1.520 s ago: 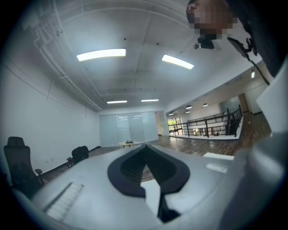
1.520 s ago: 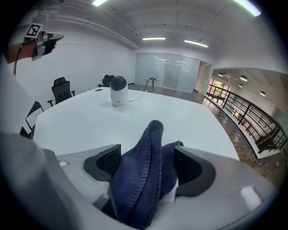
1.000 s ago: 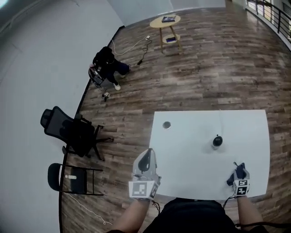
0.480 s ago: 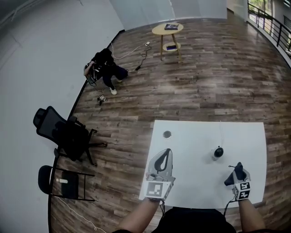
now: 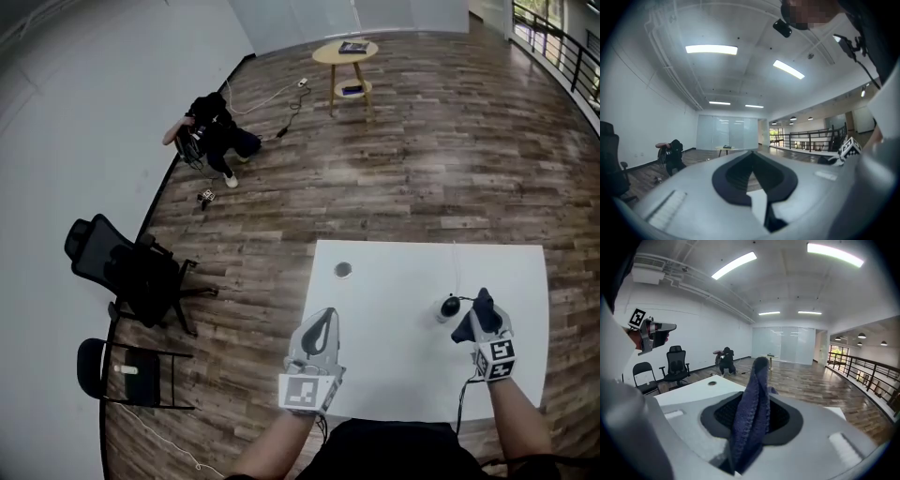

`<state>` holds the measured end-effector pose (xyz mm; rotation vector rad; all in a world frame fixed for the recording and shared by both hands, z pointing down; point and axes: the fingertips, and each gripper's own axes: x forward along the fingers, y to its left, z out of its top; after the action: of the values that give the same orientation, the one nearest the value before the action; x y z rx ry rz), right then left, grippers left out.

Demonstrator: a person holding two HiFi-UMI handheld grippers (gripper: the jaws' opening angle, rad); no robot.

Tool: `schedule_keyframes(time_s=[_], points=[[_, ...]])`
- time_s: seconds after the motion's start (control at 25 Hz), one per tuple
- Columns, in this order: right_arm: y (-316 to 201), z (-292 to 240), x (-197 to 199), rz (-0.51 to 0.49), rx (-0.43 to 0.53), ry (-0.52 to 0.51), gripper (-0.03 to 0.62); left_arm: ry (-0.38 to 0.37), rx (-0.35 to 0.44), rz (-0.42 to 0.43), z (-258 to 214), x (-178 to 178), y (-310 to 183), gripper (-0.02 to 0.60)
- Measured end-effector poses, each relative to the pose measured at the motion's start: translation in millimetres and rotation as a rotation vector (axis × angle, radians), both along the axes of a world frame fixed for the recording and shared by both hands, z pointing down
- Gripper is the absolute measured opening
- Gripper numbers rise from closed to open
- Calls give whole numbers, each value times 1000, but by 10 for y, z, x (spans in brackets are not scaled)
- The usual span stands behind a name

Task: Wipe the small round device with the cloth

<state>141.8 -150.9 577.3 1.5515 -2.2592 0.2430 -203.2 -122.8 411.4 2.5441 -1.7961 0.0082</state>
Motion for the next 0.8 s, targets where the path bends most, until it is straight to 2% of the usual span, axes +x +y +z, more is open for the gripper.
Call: schedule_keyframes(time_s=[0.12,0.28,0.44,0.6,0.8], points=[[-258,-160,-201,-2,45,-23,118,13,12,-24,-176,-177,-12,6],[-241,-277,-211,15,37,-17,118,-5,2,-24,-201,-246,68,6],[-341,-248,-375,-26,36,-5,118,-14,-18,-30,-176,-296,105,6],[-429,-143,-587,-96,43,31,118,-46,-27,-53,-142,-384,161,6],[-465,169,-618,-121,-15,56,118,-107,-36,-92,-109,-501,235,6]])
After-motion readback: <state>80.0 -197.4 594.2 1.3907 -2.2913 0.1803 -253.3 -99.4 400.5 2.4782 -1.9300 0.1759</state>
